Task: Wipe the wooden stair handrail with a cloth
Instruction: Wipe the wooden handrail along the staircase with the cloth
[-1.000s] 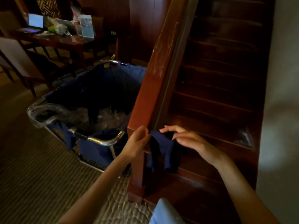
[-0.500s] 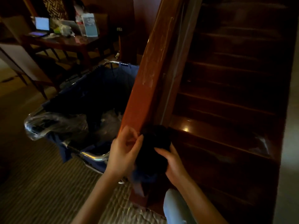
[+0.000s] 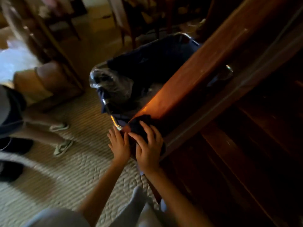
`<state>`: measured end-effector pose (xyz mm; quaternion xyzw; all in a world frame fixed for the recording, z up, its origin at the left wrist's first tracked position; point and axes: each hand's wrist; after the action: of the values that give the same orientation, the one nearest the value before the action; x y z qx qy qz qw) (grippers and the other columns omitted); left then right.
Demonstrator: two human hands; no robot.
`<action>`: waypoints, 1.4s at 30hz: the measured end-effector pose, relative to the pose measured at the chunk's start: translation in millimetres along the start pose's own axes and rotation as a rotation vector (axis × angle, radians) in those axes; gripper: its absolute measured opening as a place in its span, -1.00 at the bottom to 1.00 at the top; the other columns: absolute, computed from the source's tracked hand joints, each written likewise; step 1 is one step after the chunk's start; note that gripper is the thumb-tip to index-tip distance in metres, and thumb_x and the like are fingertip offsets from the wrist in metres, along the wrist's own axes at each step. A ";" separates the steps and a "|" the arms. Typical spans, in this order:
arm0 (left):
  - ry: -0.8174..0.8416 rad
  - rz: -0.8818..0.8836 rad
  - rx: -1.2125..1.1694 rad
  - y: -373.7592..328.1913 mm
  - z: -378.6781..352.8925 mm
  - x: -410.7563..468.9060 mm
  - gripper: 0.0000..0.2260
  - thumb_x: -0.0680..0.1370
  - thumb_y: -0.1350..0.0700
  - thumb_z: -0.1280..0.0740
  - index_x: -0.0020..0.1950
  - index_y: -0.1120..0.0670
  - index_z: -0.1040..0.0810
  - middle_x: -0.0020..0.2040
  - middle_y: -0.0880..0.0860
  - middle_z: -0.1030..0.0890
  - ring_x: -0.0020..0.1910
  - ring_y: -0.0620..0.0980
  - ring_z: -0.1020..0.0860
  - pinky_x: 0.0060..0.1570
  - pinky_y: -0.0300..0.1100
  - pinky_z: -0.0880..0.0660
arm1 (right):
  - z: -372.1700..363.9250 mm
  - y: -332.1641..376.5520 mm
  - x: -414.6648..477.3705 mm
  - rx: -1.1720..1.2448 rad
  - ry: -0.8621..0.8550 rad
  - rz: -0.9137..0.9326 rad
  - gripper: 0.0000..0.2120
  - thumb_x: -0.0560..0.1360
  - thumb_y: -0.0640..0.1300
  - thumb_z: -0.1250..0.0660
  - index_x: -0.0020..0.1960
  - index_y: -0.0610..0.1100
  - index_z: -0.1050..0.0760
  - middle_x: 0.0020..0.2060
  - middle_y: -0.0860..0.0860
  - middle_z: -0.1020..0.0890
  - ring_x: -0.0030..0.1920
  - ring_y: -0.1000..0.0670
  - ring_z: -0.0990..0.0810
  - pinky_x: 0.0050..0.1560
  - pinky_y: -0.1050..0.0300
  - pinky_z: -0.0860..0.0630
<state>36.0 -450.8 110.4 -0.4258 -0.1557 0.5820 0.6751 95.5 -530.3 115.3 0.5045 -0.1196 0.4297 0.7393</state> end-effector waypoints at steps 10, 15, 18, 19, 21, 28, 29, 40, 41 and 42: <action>-0.101 0.170 -0.354 1.7 -7.5 -10.8 -0.62 0.69 0.23 -0.04 0.51 0.30 -0.22 0.48 0.26 -0.32 0.47 0.18 -0.30 0.47 0.05 -0.20 | -14.3 -16.1 99.2 -0.457 0.648 0.460 -0.74 0.42 0.04 -0.46 0.01 -0.10 -0.63 0.31 -0.09 -0.56 0.45 -0.16 -0.37 0.47 -0.26 -0.18; -0.183 -0.108 -0.187 -17.9 -15.8 -0.2 -0.57 0.68 0.25 -0.05 0.56 0.22 -0.12 0.57 0.14 -0.14 0.57 0.03 -0.07 0.54 0.00 0.01 | 22.3 -42.0 91.7 -0.360 0.478 0.424 -0.83 0.40 -0.08 -0.46 -0.15 -0.17 -0.58 0.31 -0.13 -0.55 0.44 -0.19 -0.38 0.44 -0.22 -0.25; -0.172 -0.142 -0.063 -11.0 -19.1 1.9 -0.57 0.67 0.27 -0.07 0.56 0.23 -0.14 0.57 0.16 -0.14 0.58 0.08 -0.03 0.55 0.02 0.07 | -2.6 -17.9 92.4 -0.368 0.646 0.383 -0.78 0.33 -0.08 -0.53 -0.14 -0.20 -0.62 0.14 -0.12 -0.65 0.35 -0.18 -0.49 0.40 -0.17 -0.36; -0.180 -0.141 -0.025 -8.6 -20.6 1.8 -0.57 0.67 0.26 -0.06 0.56 0.22 -0.15 0.57 0.15 -0.15 0.58 0.09 -0.03 0.55 -0.01 0.10 | -12.4 -8.9 98.0 -0.365 0.700 0.331 -0.78 0.33 -0.08 -0.53 -0.13 -0.20 -0.62 0.09 -0.11 -0.66 0.35 -0.17 -0.49 0.41 -0.16 -0.34; -0.207 -0.139 -0.006 -9.8 -22.5 3.3 -0.57 0.67 0.27 -0.05 0.55 0.20 -0.18 0.56 0.15 -0.18 0.58 0.10 -0.04 0.55 -0.04 0.13 | -19.7 -2.6 111.2 -0.343 0.722 0.276 -0.81 0.34 -0.12 -0.52 -0.14 -0.20 -0.62 0.03 -0.10 -0.67 0.37 -0.17 -0.47 0.46 -0.18 -0.26; -0.247 -0.139 -0.095 -18.1 -31.9 13.8 -0.57 0.64 0.30 -0.08 0.53 0.21 -0.24 0.53 0.16 -0.26 0.55 0.08 -0.10 0.53 0.08 0.04 | 29.8 -41.9 109.4 -0.368 0.345 0.254 -0.89 0.29 -0.26 -0.46 -0.24 -0.17 -0.55 0.16 -0.10 -0.65 0.33 -0.16 -0.51 0.37 -0.16 -0.35; -0.265 -0.144 -0.105 -18.2 -33.3 15.3 -0.58 0.65 0.26 -0.08 0.53 0.22 -0.24 0.52 0.16 -0.27 0.54 0.06 -0.11 0.53 0.07 0.03 | 20.0 -31.9 99.9 -0.342 0.423 0.273 -0.87 0.26 -0.28 -0.49 -0.25 -0.18 -0.56 0.13 -0.11 -0.66 0.30 -0.17 -0.54 0.33 -0.16 -0.41; -0.158 -0.426 -0.154 -59.4 -38.1 22.8 -0.58 0.64 0.15 -0.08 0.51 0.21 -0.27 0.50 0.12 -0.31 0.55 0.04 -0.12 0.53 0.08 -0.05 | 87.7 -67.8 207.9 -0.489 0.063 0.076 -0.55 0.36 -0.26 -0.38 0.24 -0.16 -0.44 0.08 -0.18 -0.57 0.14 -0.22 -0.50 0.27 -0.20 -0.38; -0.116 -0.508 -0.145 -69.3 -42.0 25.0 -0.57 0.65 0.13 -0.08 0.51 0.20 -0.27 0.51 0.09 -0.30 0.55 0.01 -0.11 0.54 0.03 -0.02 | 87.2 -65.3 194.4 -0.499 0.114 0.091 -0.44 0.39 -0.24 -0.37 0.38 -0.12 -0.38 0.14 -0.15 -0.56 0.20 -0.18 -0.48 0.37 -0.21 -0.30; -0.088 -0.580 -0.124 -76.2 -45.8 27.3 -0.56 0.64 0.11 -0.08 0.51 0.19 -0.27 0.52 0.07 -0.29 0.56 0.00 -0.11 0.54 -0.01 0.00 | 79.7 -57.6 173.6 -0.503 0.213 0.107 -0.36 0.40 -0.21 -0.36 0.47 -0.08 -0.32 0.16 -0.11 -0.55 0.23 -0.14 -0.47 0.45 -0.18 -0.23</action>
<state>125.6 -440.7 133.2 -0.3785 -0.3351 0.3722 0.7784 264.1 -515.6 221.1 0.2502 -0.1707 0.4754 0.8260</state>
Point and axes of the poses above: each hand's wrist, its own x-axis towards the middle knuckle, its own z-axis out of the back of the hand, y = z × x
